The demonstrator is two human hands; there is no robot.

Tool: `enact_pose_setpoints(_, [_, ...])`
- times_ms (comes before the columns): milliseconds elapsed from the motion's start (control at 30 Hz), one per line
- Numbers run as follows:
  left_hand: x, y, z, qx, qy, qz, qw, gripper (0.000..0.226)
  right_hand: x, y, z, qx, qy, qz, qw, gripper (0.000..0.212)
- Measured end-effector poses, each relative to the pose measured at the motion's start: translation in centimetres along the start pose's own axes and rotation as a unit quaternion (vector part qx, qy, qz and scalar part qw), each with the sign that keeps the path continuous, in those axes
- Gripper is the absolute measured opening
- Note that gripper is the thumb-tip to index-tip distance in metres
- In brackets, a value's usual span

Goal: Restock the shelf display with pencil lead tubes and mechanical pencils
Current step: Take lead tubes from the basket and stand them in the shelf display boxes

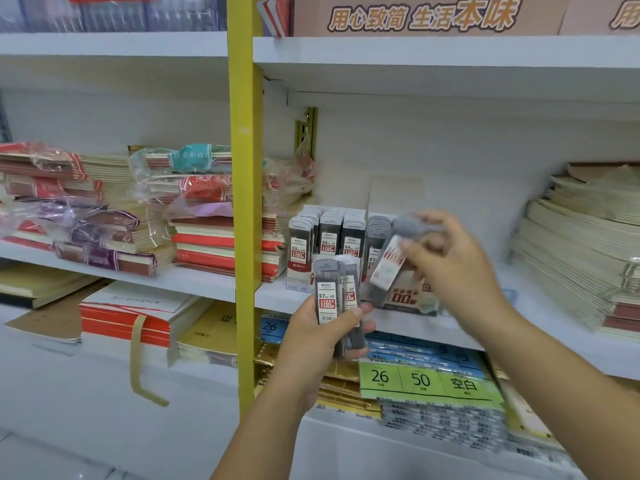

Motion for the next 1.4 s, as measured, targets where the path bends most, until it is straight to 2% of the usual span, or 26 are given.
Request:
enact_pose_setpoints(67, [-0.1,0.2,-0.2,-0.002,0.000,0.005,1.000,0.033,1.6,1.2,-3.0,-0.059,-0.014,-0.067,0.996,0.031])
enact_pose_setpoints(167, [0.0,0.3,-0.5,-0.009,0.005,0.006,1.000,0.028,2.7,2.8,-3.9,-0.024,-0.187,-0.137,0.973,0.033])
enact_pose_setpoints(233, [0.1,0.3,-0.4,-0.009,0.010,0.008,1.000,0.029,1.6,3.5,-2.8,0.037,-0.278,-0.120,0.952,0.035])
enact_pose_setpoints(367, [0.2,0.4,-0.2,-0.004,0.016,0.012,1.000,0.028,-1.3,3.6,-1.5,0.099,-0.284,-0.060,0.952,0.036])
enact_pose_setpoints(433, [0.3,0.4,0.0,0.004,0.022,0.009,1.000,0.028,-1.9,3.6,-1.5,0.097,-0.310,-0.064,0.944,0.033])
enact_pose_setpoints(567, [0.5,0.3,0.4,0.018,0.026,-0.003,0.999,0.027,-1.0,4.1,-1.6,0.037,-0.406,-0.140,0.902,0.027])
enact_pose_setpoints(667, [0.7,0.3,0.6,0.024,0.023,-0.014,0.999,0.025,-1.1,4.4,-1.4,0.041,-0.472,-0.148,0.868,0.034])
enact_pose_setpoints(733, [0.8,0.3,0.8,0.024,0.018,-0.020,0.999,0.025,-0.8,3.9,-1.3,0.036,-0.486,-0.158,0.859,0.037])
enact_pose_setpoints(800, [0.9,0.2,1.0,0.025,0.021,-0.025,0.999,0.024,0.1,2.6,-1.5,0.003,-0.442,-0.188,0.877,0.032])
enact_pose_setpoints(833, [0.9,0.1,1.1,0.027,0.023,-0.026,0.999,0.024,0.6,1.8,-1.7,-0.011,-0.386,-0.191,0.903,0.027])
enact_pose_setpoints(867, [0.9,0.1,1.3,0.030,0.024,-0.026,0.999,0.023,0.7,1.1,-1.6,-0.007,-0.312,-0.174,0.934,0.024])
enact_pose_setpoints(933, [0.8,0.1,1.5,0.034,0.023,-0.024,0.999,0.023,-0.2,0.0,-0.1,0.059,-0.169,-0.091,0.980,0.025])
enact_pose_setpoints(1000, [0.7,0.0,1.8,0.039,0.023,-0.021,0.999,0.024,-1.3,-1.0,1.9,0.133,-0.094,-0.019,0.987,0.029])
enact_pose_setpoints(1067, [0.7,0.0,1.9,0.042,0.027,-0.017,0.999,0.025,-1.8,-1.4,2.8,0.151,-0.071,0.003,0.986,0.024])
enact_pose_setpoints(1200, [0.6,0.1,1.7,0.036,0.028,-0.008,0.999,0.022,-1.2,-0.7,1.0,0.081,-0.016,-0.012,0.997,0.021])
enact_pose_setpoints(1300, [0.2,0.4,0.7,-0.004,0.055,0.006,0.998,0.019,0.5,0.8,-1.9,0.015,0.001,-0.042,0.999,0.017])
enact_pose_setpoints(1400, [-0.4,0.6,-0.8,-0.047,0.087,0.027,0.995,0.014,2.8,2.3,-2.2,0.016,-0.009,-0.088,0.996,0.018])
Point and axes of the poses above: each hand's wrist, its own y-axis towards the middle knuckle, its own z-axis out of the palm, x = y × z, the point moved 8 cm from there along y, towards the middle knuckle, and after that the axes turned 3 degrees about -z, right-handed, at the moved point
